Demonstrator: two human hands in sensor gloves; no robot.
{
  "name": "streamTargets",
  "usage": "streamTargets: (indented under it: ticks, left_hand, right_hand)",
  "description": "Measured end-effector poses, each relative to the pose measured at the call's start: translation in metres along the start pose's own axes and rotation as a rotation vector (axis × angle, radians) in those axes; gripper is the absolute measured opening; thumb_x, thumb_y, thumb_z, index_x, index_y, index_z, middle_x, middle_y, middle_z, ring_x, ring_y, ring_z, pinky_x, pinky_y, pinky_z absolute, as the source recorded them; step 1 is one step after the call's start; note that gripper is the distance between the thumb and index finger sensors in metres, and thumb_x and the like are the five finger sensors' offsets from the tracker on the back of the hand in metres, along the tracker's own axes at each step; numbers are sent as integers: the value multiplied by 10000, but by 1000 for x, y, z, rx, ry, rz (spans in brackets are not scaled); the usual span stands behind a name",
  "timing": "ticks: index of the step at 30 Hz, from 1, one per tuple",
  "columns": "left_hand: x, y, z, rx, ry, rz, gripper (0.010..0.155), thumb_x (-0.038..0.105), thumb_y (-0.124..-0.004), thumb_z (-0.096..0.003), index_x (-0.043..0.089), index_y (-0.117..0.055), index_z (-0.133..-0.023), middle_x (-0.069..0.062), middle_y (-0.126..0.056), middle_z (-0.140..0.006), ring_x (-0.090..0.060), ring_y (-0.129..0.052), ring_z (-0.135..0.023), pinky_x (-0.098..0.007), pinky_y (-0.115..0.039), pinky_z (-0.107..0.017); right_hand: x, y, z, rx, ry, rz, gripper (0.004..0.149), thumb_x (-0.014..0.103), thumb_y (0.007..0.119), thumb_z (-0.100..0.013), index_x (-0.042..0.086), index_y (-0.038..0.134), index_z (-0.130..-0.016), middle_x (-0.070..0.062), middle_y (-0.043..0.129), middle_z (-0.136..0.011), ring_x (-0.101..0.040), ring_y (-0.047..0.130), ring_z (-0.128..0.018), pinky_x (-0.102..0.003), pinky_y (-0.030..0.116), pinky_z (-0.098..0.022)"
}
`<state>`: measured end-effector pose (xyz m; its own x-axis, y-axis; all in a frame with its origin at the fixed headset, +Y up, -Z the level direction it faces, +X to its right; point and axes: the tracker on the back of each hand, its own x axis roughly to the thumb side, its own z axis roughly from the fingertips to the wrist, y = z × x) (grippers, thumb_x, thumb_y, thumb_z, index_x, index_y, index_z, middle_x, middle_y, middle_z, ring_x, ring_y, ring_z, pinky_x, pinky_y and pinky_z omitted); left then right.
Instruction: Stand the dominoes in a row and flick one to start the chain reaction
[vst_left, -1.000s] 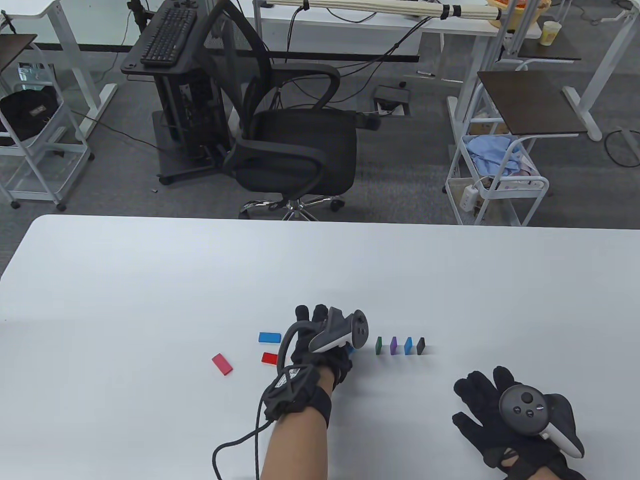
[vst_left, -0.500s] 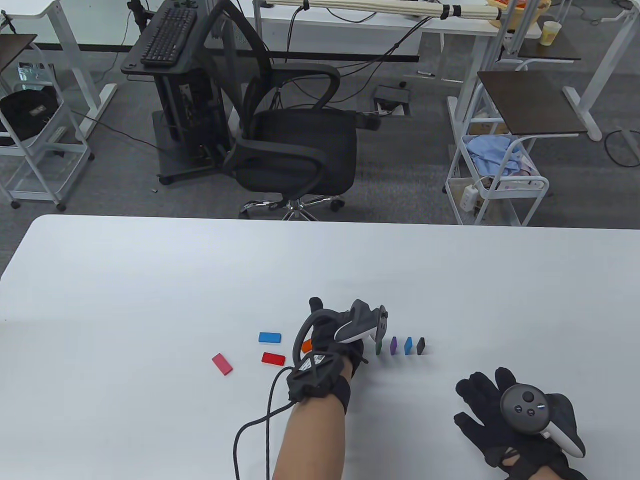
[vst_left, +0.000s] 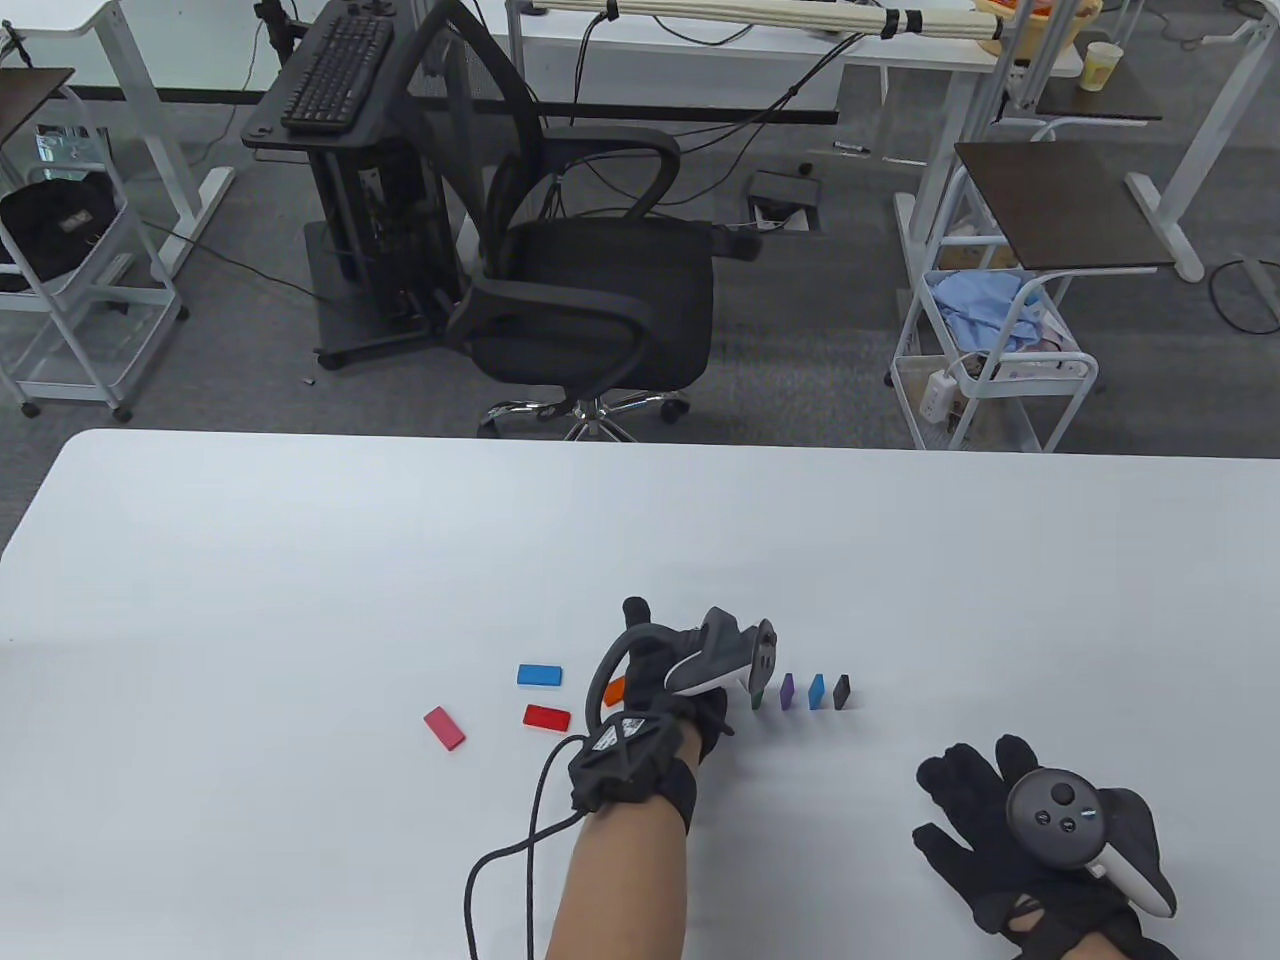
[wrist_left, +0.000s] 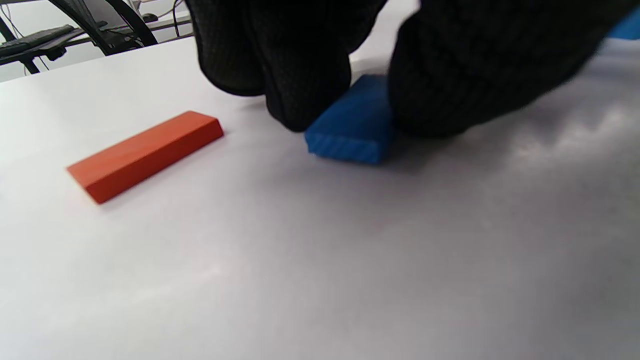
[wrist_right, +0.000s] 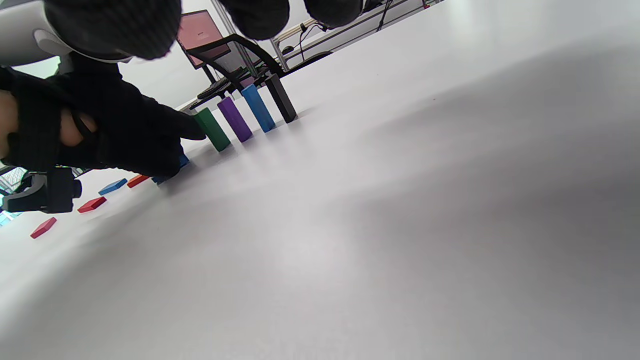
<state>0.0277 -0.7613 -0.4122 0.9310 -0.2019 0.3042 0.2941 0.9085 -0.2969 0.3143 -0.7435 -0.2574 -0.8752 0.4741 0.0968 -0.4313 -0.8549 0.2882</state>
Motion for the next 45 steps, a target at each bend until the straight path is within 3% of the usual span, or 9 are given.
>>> streamTargets:
  ticks: [9, 16, 24, 45]
  left_hand:
    - [-17, 13, 18, 67, -11, 55, 761, 445, -900, -392, 135, -552, -993, -56, -880, -864, -298, -732, -943, -730, -135, -693]
    - [-28, 27, 32, 91, -53, 141, 580, 439, -896, -394, 202, -757, -904, -63, -890, -867, -302, -734, -947, -726, -178, -706]
    - [-31, 33, 36, 147, -45, 253, 566, 406, -894, -401, 212, -721, -904, -53, -859, -903, -288, -702, -972, -722, -173, -706]
    - [-24, 9, 15, 147, -2, 517, 559, 337, -897, -420, 224, -660, -914, -48, -868, -925, -278, -724, -973, -717, -186, -706]
  right_hand:
    - [-1, -1, 0, 2, -2, 4, 638, 546, 660, -527, 270, 405, -1043, -127, 259, -1167, -449, -69, -965, -649, -3, -680]
    - [-2, -2, 1, -6, -2, 5, 640, 545, 662, -527, 270, 403, -1043, -128, 259, -1167, -448, -71, -965, -648, -4, -680]
    - [-3, -2, 2, -8, -1, 3, 638, 544, 663, -527, 270, 406, -1042, -127, 257, -1166, -447, -72, -965, -648, -3, -680]
    - [-4, -2, 2, 2, 3, -3, 639, 543, 665, -526, 269, 406, -1042, -128, 257, -1166, -448, -72, -963, -648, -1, -680]
